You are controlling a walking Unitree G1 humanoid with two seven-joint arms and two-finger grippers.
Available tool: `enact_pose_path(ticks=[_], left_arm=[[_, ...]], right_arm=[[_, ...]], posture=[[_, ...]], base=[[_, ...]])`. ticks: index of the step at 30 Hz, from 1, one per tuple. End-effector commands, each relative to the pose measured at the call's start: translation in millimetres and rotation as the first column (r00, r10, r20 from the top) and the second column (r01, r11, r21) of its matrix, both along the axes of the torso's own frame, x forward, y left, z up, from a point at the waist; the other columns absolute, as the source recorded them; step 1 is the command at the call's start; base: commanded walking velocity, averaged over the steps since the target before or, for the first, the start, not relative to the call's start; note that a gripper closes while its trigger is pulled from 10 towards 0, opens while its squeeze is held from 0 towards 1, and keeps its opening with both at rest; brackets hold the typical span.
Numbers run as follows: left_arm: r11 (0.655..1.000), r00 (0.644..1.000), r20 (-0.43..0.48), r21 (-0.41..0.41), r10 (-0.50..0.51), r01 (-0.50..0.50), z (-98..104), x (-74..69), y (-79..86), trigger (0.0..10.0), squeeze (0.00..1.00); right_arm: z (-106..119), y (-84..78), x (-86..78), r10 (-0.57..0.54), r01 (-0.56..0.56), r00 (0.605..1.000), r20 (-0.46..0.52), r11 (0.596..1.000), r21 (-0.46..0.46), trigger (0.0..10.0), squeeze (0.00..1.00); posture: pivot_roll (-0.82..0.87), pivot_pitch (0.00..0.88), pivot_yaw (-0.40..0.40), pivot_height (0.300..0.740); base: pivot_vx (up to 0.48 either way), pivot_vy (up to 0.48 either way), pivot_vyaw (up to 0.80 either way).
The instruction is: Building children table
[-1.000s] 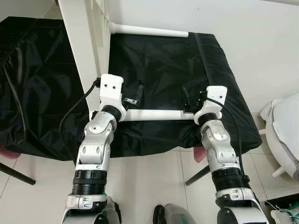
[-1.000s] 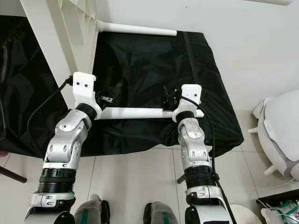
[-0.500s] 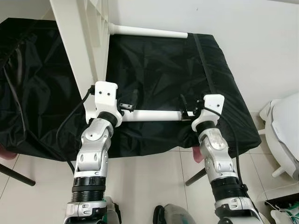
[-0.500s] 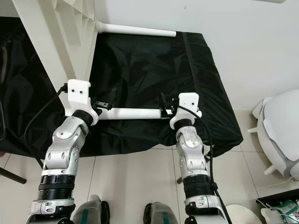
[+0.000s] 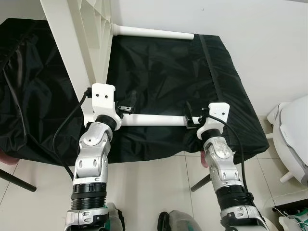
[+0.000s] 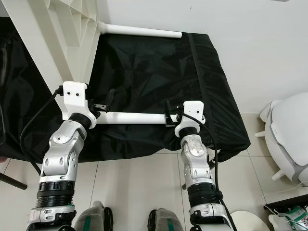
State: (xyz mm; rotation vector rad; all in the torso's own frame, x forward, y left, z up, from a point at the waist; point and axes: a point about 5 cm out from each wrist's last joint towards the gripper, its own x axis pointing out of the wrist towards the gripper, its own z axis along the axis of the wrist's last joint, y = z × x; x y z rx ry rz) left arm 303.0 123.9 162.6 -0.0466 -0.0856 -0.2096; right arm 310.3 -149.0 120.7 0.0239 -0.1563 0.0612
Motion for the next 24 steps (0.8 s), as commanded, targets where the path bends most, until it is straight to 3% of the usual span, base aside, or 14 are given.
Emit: enact_pose_path(ticks=[1,7,10,15,24], left_arm=[[0.996,0.996,-0.017,-0.007,0.088,-0.088,-7,-8.2,-2.0,10.0,0.0],[1.0,1.0,-0.001,-0.001,0.023,-0.023,-5,-10.1,-9.4,10.0,0.0],[0.995,0.997,0.037,0.083,-0.062,0.059,-9,-18.9,-18.0,10.0,0.0],[0.983,0.995,0.055,0.168,-0.084,0.074,-14,-23.0,-20.5,10.0,0.0],[0.979,0.993,0.04,0.178,-0.109,0.101,-15,-23.8,-24.9,10.0,0.0]], right_arm=[[0,0.4,0.8,-0.009,0.009,1.0,-0.001,1.0,0.013,10.0,0.0],[1,0.7,1.8,-0.007,0.007,1.0,0.006,1.0,0.014,10.0,0.0],[6,1.0,4.8,0.009,-0.009,1.0,0.025,1.0,0.007,10.0,0.0],[13,3.4,8.3,0.027,-0.027,0.998,0.054,1.0,-0.011,10.0,0.0],[21,4.8,12.5,0.032,-0.03,0.996,0.081,0.999,-0.027,10.0,0.0]], posture=[[-0.01,0.0,-0.032,0.74],[-0.01,0.0,-0.034,0.74],[-0.01,0.0,-0.046,0.74],[0.0,0.0,-0.054,0.74],[0.0,0.0,-0.05,0.74]], base=[[0.0,0.0,0.0],[0.0,0.0,0.0],[0.0,0.0,0.0],[0.0,0.0,0.0],[0.0,0.0,0.0]])
